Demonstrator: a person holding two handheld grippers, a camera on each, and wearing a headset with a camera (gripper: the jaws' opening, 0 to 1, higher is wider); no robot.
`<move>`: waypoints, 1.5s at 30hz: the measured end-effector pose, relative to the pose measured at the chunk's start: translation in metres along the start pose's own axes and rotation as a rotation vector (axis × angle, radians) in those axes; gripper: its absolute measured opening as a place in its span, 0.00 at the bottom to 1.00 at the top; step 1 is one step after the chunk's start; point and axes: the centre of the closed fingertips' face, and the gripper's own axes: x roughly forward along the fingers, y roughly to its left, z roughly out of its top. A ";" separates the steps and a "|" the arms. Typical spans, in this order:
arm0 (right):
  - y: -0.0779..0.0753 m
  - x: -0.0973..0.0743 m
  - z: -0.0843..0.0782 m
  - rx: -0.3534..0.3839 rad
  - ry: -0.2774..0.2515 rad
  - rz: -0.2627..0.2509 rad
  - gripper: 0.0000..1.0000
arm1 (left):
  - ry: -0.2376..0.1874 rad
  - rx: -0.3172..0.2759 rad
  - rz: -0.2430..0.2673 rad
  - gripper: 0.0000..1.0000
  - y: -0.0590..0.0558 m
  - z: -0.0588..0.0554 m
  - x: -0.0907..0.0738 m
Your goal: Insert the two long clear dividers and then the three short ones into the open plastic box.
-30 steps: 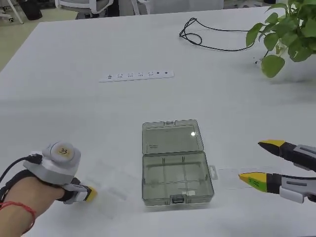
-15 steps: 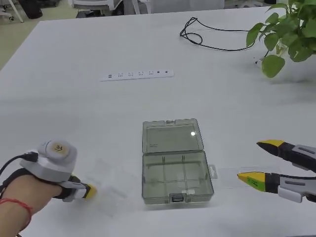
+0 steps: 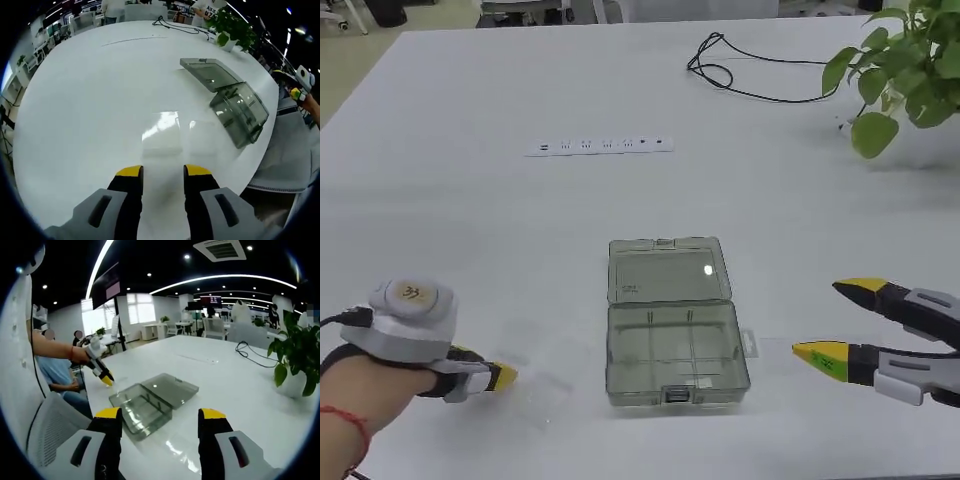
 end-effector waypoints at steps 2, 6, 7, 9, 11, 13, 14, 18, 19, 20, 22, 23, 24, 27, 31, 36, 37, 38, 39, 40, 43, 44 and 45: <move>0.002 0.001 0.003 0.000 -0.003 0.001 0.61 | -0.026 -0.021 -0.015 0.30 -0.004 0.003 -0.002; 0.006 0.003 0.011 0.018 -0.012 -0.004 0.57 | -0.074 -0.041 -0.039 0.30 -0.012 0.011 -0.007; 0.006 0.004 0.012 0.019 -0.015 -0.007 0.56 | -0.086 -0.050 -0.045 0.30 -0.014 0.013 -0.008; 0.009 0.006 0.017 0.031 -0.026 -0.008 0.56 | -0.118 -0.067 -0.065 0.30 -0.021 0.018 -0.011; 0.012 0.008 0.021 0.048 -0.031 -0.008 0.54 | -0.151 -0.082 -0.089 0.30 -0.028 0.023 -0.014; 0.015 0.011 0.024 0.054 -0.028 -0.013 0.52 | -0.187 -0.101 -0.107 0.30 -0.035 0.029 -0.017; 0.017 0.014 0.026 0.064 -0.030 -0.014 0.51 | -0.216 -0.113 -0.126 0.30 -0.041 0.035 -0.020; 0.024 0.020 0.032 0.074 -0.024 -0.019 0.48 | -0.273 -0.114 -0.167 0.30 -0.058 0.047 -0.028; 0.027 0.022 0.034 0.076 -0.019 -0.021 0.47 | -0.287 -0.119 -0.182 0.30 -0.064 0.051 -0.031; 0.029 0.024 0.036 0.077 -0.019 -0.019 0.47 | -0.296 -0.118 -0.192 0.30 -0.069 0.053 -0.032; 0.034 0.027 0.041 0.083 -0.023 -0.012 0.46 | -0.338 -0.131 -0.217 0.30 -0.079 0.063 -0.036; 0.036 0.029 0.043 0.094 -0.023 -0.006 0.46 | -0.353 -0.133 -0.237 0.30 -0.085 0.066 -0.038; 0.039 0.031 0.047 0.099 -0.024 -0.003 0.45 | -0.368 -0.139 -0.251 0.30 -0.091 0.070 -0.040; 0.044 0.036 0.054 0.101 -0.026 -0.002 0.45 | -0.409 -0.133 -0.283 0.30 -0.107 0.081 -0.044; 0.049 0.043 0.062 0.155 -0.028 -0.008 0.40 | -0.444 -0.134 -0.329 0.30 -0.128 0.089 -0.047; 0.059 0.054 0.063 0.195 -0.009 -0.008 0.33 | -0.466 -0.125 -0.375 0.30 -0.151 0.095 -0.045; 0.062 0.056 0.063 0.205 -0.004 -0.004 0.32 | -0.470 -0.121 -0.380 0.30 -0.154 0.096 -0.045; 0.064 0.058 0.062 0.213 0.003 -0.003 0.31 | -0.475 -0.119 -0.383 0.30 -0.155 0.097 -0.045; 0.066 0.061 0.063 0.218 0.005 -0.003 0.31 | -0.478 -0.114 -0.392 0.30 -0.160 0.098 -0.044; 0.068 0.062 0.063 0.224 0.006 -0.002 0.30 | -0.480 -0.107 -0.396 0.30 -0.163 0.099 -0.045; 0.071 0.067 0.060 0.249 0.020 0.000 0.28 | -0.490 -0.092 -0.400 0.30 -0.172 0.102 -0.045; 0.072 0.068 0.060 0.261 0.020 -0.003 0.27 | -0.493 -0.087 -0.401 0.30 -0.174 0.103 -0.046; 0.072 0.070 0.059 0.264 0.023 -0.002 0.26 | -0.497 -0.071 -0.400 0.30 -0.177 0.104 -0.046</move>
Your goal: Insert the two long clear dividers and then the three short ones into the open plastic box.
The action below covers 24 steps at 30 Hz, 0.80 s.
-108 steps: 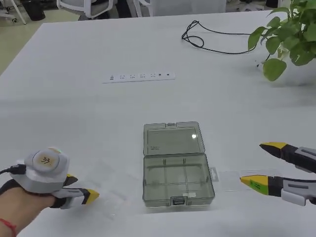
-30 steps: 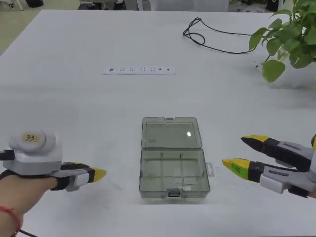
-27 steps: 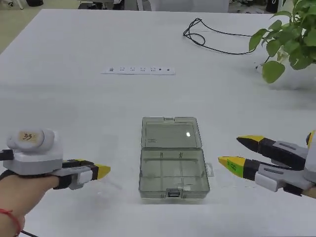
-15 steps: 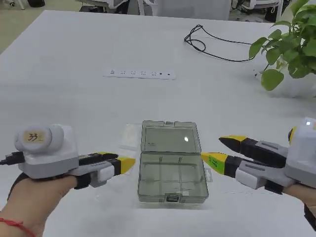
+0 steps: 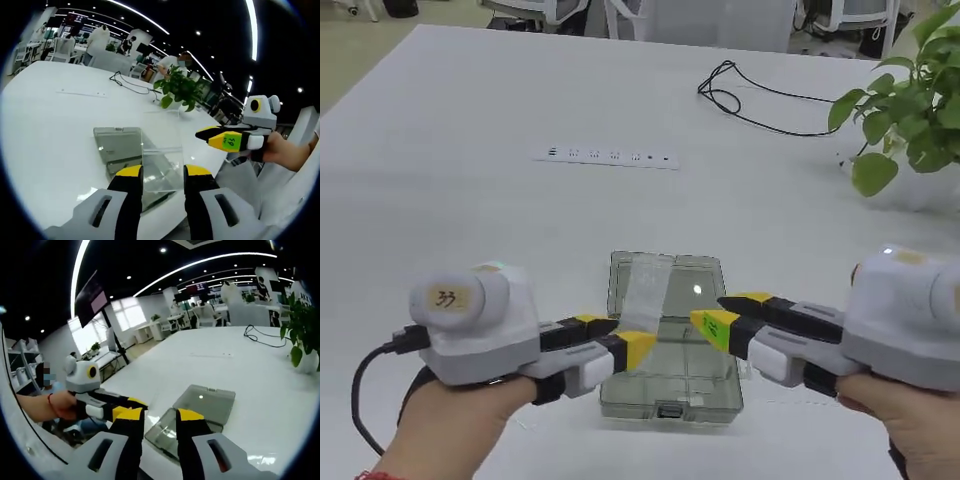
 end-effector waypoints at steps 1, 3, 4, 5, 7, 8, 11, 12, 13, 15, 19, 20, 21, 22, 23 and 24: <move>0.000 0.002 -0.002 0.009 0.007 -0.001 0.25 | 0.002 0.017 -0.005 0.30 -0.003 0.001 0.002; 0.000 0.004 -0.003 0.029 0.009 -0.005 0.23 | 0.003 0.030 -0.012 0.30 -0.008 0.002 0.004; -0.001 0.005 -0.004 0.038 0.012 -0.007 0.22 | 0.004 0.035 -0.014 0.30 -0.009 0.002 0.005; 0.000 0.006 -0.005 0.051 0.012 -0.006 0.22 | 0.006 0.045 -0.016 0.30 -0.011 0.002 0.006; 0.001 0.007 -0.007 0.069 0.015 -0.003 0.20 | 0.013 0.065 -0.022 0.30 -0.014 0.003 0.007; 0.002 0.007 -0.007 0.072 0.015 -0.003 0.20 | 0.015 0.074 -0.023 0.30 -0.016 0.003 0.008; 0.003 0.008 -0.007 0.090 0.013 -0.002 0.16 | 0.016 0.097 -0.028 0.30 -0.020 0.004 0.010; 0.003 0.009 -0.007 0.096 0.011 -0.002 0.16 | 0.017 0.099 -0.030 0.30 -0.021 0.005 0.010; 0.004 0.009 -0.007 0.105 0.009 -0.002 0.16 | 0.019 0.111 -0.032 0.30 -0.023 0.005 0.010; 0.004 0.010 -0.007 0.112 0.009 -0.002 0.15 | 0.021 0.122 -0.033 0.30 -0.024 0.005 0.011; 0.003 0.011 -0.008 0.129 0.009 -0.004 0.13 | 0.024 0.132 -0.035 0.30 -0.025 0.005 0.011; 0.004 0.012 -0.008 0.135 0.007 -0.006 0.13 | 0.027 0.134 -0.034 0.30 -0.024 0.005 0.011; 0.004 0.012 -0.008 0.139 0.006 -0.008 0.12 | 0.027 0.137 -0.033 0.30 -0.024 0.005 0.010; 0.004 0.012 -0.008 0.146 0.003 -0.009 0.10 | 0.027 0.138 -0.032 0.30 -0.024 0.005 0.010; 0.004 0.012 -0.007 0.154 0.001 -0.008 0.08 | 0.027 0.136 -0.033 0.30 -0.025 0.005 0.010; 0.005 0.012 -0.007 0.176 0.001 -0.007 0.08 | 0.026 0.133 -0.033 0.30 -0.025 0.005 0.010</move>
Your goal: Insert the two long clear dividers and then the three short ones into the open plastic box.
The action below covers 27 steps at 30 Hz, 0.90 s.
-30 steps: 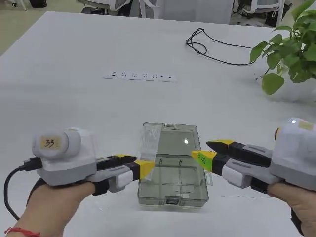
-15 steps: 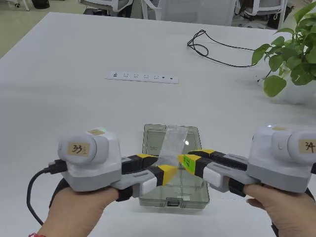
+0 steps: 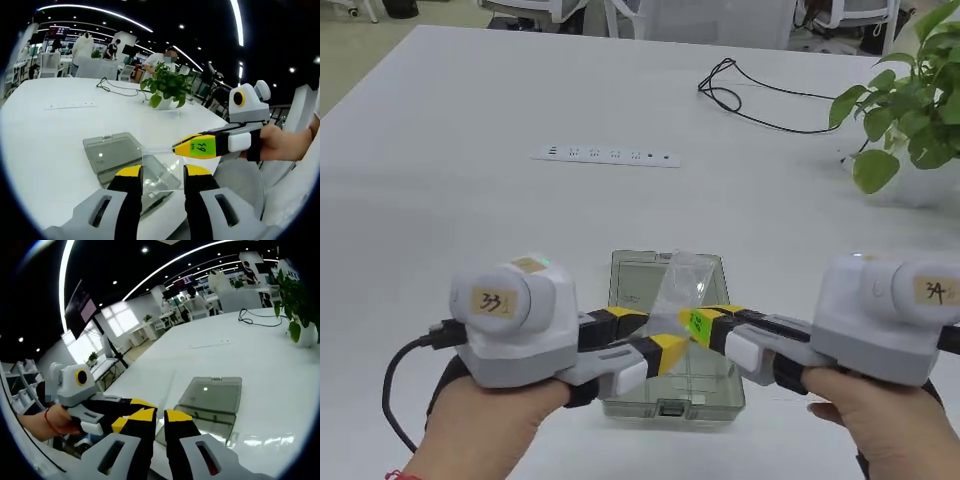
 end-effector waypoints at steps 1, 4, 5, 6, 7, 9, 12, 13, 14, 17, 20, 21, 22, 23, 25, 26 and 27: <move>0.000 0.000 0.000 0.003 0.000 -0.003 0.08 | 0.001 -0.003 0.001 0.30 0.000 -0.001 0.000; 0.000 0.000 0.001 0.027 -0.008 -0.013 0.07 | -0.008 -0.017 0.001 0.30 0.000 0.000 0.001; 0.000 0.001 0.001 0.026 -0.007 -0.015 0.07 | -0.011 -0.024 0.001 0.31 0.000 -0.001 0.002; 0.000 0.001 0.002 0.025 -0.011 -0.020 0.07 | -0.015 -0.026 -0.003 0.31 -0.001 -0.001 0.002; 0.001 0.001 0.002 0.027 -0.011 -0.016 0.07 | -0.018 -0.027 -0.004 0.30 -0.001 -0.001 0.002; 0.000 0.000 0.002 0.028 -0.010 -0.020 0.06 | -0.012 -0.014 -0.004 0.28 -0.001 -0.002 0.002; 0.000 0.001 0.001 0.031 -0.003 -0.020 0.06 | -0.010 -0.020 -0.013 0.30 -0.003 -0.003 0.002; 0.000 0.001 0.001 0.033 -0.002 -0.019 0.06 | -0.011 -0.014 -0.014 0.30 -0.003 -0.002 0.002; 0.000 0.001 0.000 0.034 0.001 -0.020 0.06 | -0.012 -0.011 -0.016 0.31 -0.003 -0.002 0.001; 0.000 0.001 0.000 0.030 0.006 -0.023 0.06 | -0.013 -0.005 -0.020 0.31 -0.003 -0.003 0.000; -0.003 0.000 0.003 0.049 0.005 -0.030 0.06 | -0.012 0.008 -0.028 0.32 -0.003 -0.004 -0.002; -0.004 -0.001 0.003 0.049 0.005 -0.031 0.06 | -0.010 0.015 -0.030 0.33 -0.002 -0.005 -0.003; -0.005 -0.001 0.004 0.046 0.009 -0.039 0.07 | -0.010 0.022 -0.034 0.34 -0.002 -0.005 -0.004; -0.007 -0.002 0.005 0.046 0.007 -0.044 0.07 | -0.007 0.025 -0.034 0.35 -0.001 -0.006 -0.005; -0.011 -0.003 0.008 0.058 0.006 -0.050 0.07 | -0.006 0.039 -0.040 0.37 0.001 -0.007 -0.008; -0.013 -0.003 0.009 0.059 0.007 -0.055 0.07 | -0.006 0.041 -0.040 0.39 0.002 -0.007 -0.009; -0.017 -0.004 0.009 0.057 0.013 -0.068 0.07 | -0.005 0.044 -0.040 0.40 0.004 -0.007 -0.011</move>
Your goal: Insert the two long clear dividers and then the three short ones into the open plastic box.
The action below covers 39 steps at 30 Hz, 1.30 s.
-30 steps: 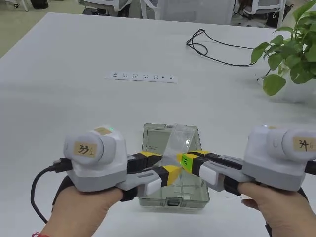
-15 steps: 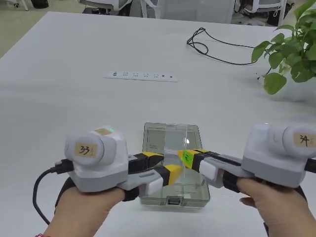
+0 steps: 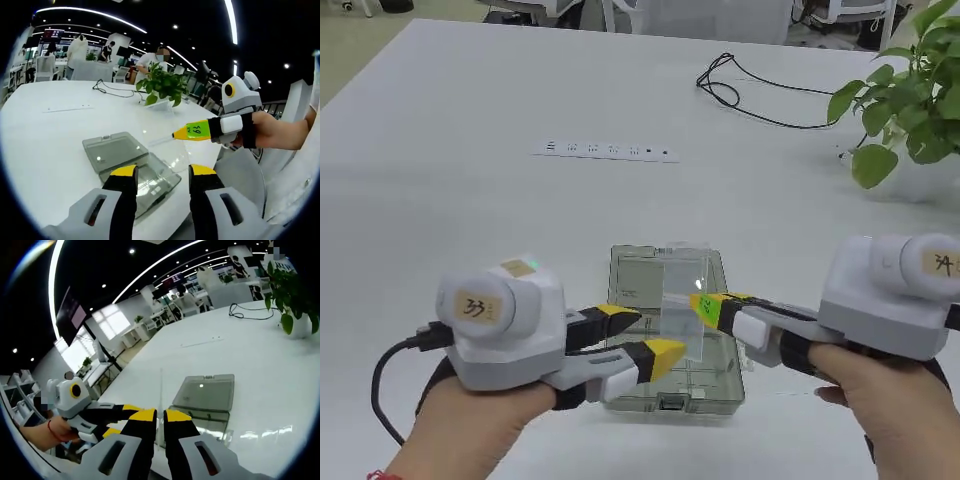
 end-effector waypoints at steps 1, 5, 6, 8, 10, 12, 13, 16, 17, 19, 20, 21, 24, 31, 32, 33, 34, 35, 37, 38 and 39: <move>-0.002 0.000 0.001 0.000 0.003 -0.007 0.07 | 0.000 0.004 -0.002 0.41 0.001 0.000 -0.001; -0.012 -0.002 0.003 0.010 0.019 -0.032 0.07 | 0.015 0.051 -0.010 0.46 0.005 -0.003 -0.006; -0.013 -0.002 0.004 0.012 0.025 -0.037 0.07 | 0.022 0.059 -0.014 0.47 0.006 -0.005 -0.007; -0.017 -0.002 0.003 0.020 0.040 -0.050 0.07 | 0.028 0.083 -0.022 0.50 0.009 -0.007 -0.009; -0.019 -0.002 0.000 0.035 0.061 -0.063 0.07 | 0.039 0.103 -0.026 0.55 0.012 -0.009 -0.011; -0.020 -0.002 -0.001 0.044 0.071 -0.070 0.07 | 0.039 0.127 -0.032 0.60 0.013 -0.011 -0.013; -0.021 -0.001 -0.003 0.054 0.087 -0.076 0.07 | 0.045 0.139 -0.033 0.62 0.015 -0.013 -0.014; -0.023 0.000 -0.006 0.063 0.112 -0.096 0.07 | 0.060 0.161 -0.041 0.69 0.020 -0.018 -0.015; -0.023 0.000 -0.006 0.080 0.125 -0.100 0.07 | 0.067 0.173 -0.046 0.71 0.022 -0.020 -0.016; -0.025 0.001 -0.005 0.093 0.141 -0.114 0.07 | 0.076 0.195 -0.057 0.78 0.024 -0.024 -0.016; -0.025 0.001 -0.005 0.100 0.152 -0.121 0.07 | 0.080 0.205 -0.061 0.80 0.024 -0.025 -0.017; -0.025 0.001 -0.005 0.107 0.161 -0.125 0.07 | 0.081 0.214 -0.066 0.81 0.025 -0.027 -0.017; -0.025 0.003 -0.007 0.134 0.207 -0.139 0.07 | 0.084 0.228 -0.081 0.87 0.029 -0.029 -0.019; -0.037 0.008 -0.018 0.186 0.326 -0.218 0.07 | 0.093 0.261 -0.113 0.94 0.032 -0.033 -0.021; -0.044 0.009 -0.020 0.198 0.351 -0.228 0.07 | 0.092 0.263 -0.116 0.95 0.033 -0.034 -0.021; -0.052 0.013 -0.020 0.207 0.364 -0.235 0.06 | 0.090 0.270 -0.119 0.96 0.034 -0.034 -0.021; -0.053 0.014 -0.020 0.202 0.368 -0.248 0.06 | 0.091 0.273 -0.124 0.96 0.035 -0.034 -0.021; -0.054 0.013 -0.021 0.202 0.380 -0.258 0.06 | 0.090 0.277 -0.128 0.97 0.036 -0.034 -0.022; -0.056 0.014 -0.025 0.236 0.412 -0.259 0.06 | 0.089 0.290 -0.136 0.99 0.037 -0.034 -0.022; -0.054 0.014 -0.027 0.248 0.425 -0.258 0.06 | 0.091 0.291 -0.139 0.99 0.038 -0.035 -0.022; -0.056 0.014 -0.031 0.258 0.444 -0.269 0.06 | 0.095 0.291 -0.142 0.99 0.039 -0.036 -0.022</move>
